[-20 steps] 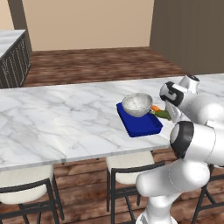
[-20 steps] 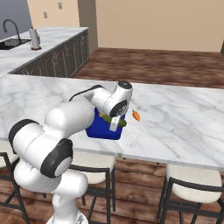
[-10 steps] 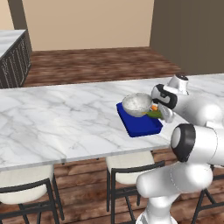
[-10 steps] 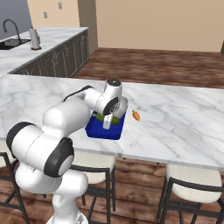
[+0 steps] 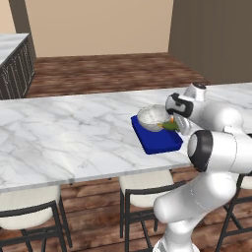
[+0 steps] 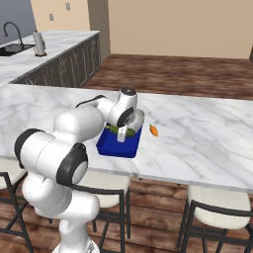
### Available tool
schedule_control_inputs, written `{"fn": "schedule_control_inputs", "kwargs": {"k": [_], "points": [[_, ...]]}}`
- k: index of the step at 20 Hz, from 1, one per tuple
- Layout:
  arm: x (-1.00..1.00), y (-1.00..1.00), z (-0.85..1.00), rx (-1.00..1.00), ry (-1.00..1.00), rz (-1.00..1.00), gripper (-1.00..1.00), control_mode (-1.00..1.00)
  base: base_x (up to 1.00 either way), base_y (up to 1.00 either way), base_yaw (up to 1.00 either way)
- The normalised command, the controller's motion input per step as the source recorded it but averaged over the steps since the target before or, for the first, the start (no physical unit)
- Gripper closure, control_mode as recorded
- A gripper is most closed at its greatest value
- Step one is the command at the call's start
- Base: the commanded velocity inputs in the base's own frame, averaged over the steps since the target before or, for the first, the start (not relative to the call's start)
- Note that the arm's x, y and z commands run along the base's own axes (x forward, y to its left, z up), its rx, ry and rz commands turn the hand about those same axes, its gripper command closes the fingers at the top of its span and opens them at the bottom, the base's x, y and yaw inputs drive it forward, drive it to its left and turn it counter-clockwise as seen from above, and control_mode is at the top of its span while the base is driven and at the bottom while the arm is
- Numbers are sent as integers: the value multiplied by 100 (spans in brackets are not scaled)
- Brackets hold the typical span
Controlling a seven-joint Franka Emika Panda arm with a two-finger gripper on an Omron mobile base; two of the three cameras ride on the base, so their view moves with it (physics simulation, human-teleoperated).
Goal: Place the two vegetables and bowl onto the tray for setting up a vegetable dip station.
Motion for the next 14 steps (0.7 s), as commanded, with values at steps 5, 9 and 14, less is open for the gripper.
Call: {"fn": "schedule_control_inputs", "kwargs": {"k": [5, 9, 14], "points": [[3, 9, -5, 0, 1, 1, 100, -100, 0, 0, 0], [5, 16, -20, -1, 0, 1, 100, -100, 0, 0, 0], [10, 11, -27, -1, 0, 1, 100, -100, 0, 0, 0]]}}
